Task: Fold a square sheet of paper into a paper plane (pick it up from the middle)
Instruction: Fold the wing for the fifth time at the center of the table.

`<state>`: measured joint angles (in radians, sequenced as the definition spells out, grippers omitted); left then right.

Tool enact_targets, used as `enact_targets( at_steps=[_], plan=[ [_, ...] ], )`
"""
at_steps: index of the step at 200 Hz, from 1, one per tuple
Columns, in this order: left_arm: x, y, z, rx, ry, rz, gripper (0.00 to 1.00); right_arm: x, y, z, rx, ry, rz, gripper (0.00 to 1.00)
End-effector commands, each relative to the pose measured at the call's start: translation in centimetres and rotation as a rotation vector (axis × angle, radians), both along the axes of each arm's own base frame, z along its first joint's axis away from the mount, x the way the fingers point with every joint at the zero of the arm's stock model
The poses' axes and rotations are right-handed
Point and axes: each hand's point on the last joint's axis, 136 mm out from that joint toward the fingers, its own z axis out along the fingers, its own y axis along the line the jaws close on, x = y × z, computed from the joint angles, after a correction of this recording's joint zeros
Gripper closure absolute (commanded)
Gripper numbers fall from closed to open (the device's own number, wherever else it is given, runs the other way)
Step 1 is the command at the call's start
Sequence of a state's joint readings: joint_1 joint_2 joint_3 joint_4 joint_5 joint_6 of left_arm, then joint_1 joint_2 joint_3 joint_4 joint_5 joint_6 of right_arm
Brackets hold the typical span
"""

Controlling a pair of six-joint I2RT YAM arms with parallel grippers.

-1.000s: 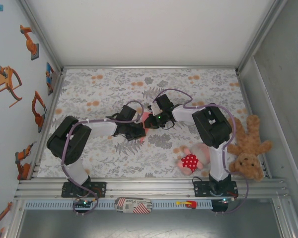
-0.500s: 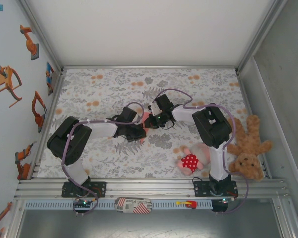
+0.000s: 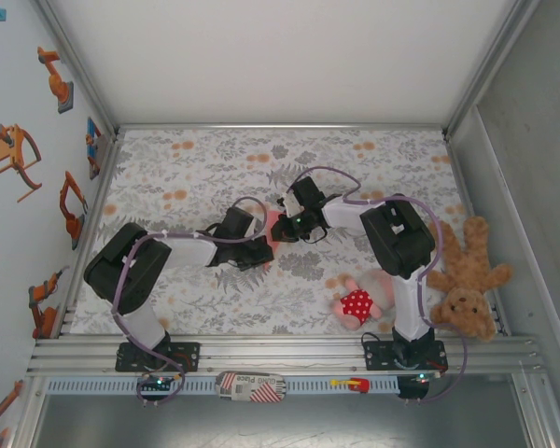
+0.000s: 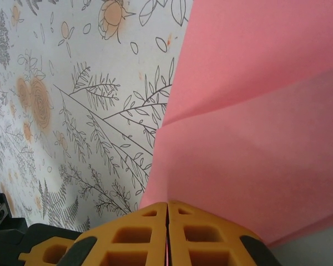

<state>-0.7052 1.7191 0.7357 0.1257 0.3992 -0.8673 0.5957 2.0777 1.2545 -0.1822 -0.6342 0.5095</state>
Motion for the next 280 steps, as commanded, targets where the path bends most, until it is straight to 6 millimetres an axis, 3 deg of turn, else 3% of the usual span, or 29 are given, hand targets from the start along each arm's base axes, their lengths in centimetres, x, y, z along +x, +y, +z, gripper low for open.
enact_targets(
  at_steps=[1,33,61,103,128,164,210,247,261,280],
  plan=[
    [-4.5,2.4,-2.7,0.101,0.149,-0.013,0.98,-0.3,-2.7,-4.7,-0.189,0.050,-0.059,0.91],
    [-6.6,3.4,-3.4,0.125,0.185,-0.015,0.97,-0.2,-3.1,-5.1,-0.217,0.054,-0.069,0.92],
    [-7.4,4.4,-2.4,0.130,0.171,-0.008,0.97,-0.2,-3.0,-4.9,-0.215,0.055,-0.072,0.92],
    [-4.1,2.9,4.0,0.037,-0.023,0.003,0.95,-0.2,-2.5,-3.5,-0.165,0.061,-0.100,0.92],
    [-1.8,2.5,5.6,0.021,-0.085,0.039,0.95,-0.3,-1.9,-2.4,-0.110,0.078,-0.133,0.92],
    [1.2,1.3,4.4,0.009,-0.056,0.093,0.98,-0.5,-0.9,-0.7,-0.040,0.089,-0.157,0.92],
    [2.3,0.9,1.4,0.059,0.008,0.119,1.00,0.1,-0.2,1.1,-0.007,0.063,-0.147,0.92],
    [1.5,1.5,-0.4,0.093,0.057,0.130,1.00,0.5,0.2,2.8,0.030,0.033,-0.129,0.92],
    [0.7,2.3,-1.4,0.124,0.084,0.136,1.00,1.1,0.4,4.1,0.039,-0.015,-0.115,0.92],
    [-0.4,3.2,-2.2,0.154,0.110,0.137,1.00,2.5,-0.5,4.5,-0.029,-0.090,-0.096,0.92]
  ],
)
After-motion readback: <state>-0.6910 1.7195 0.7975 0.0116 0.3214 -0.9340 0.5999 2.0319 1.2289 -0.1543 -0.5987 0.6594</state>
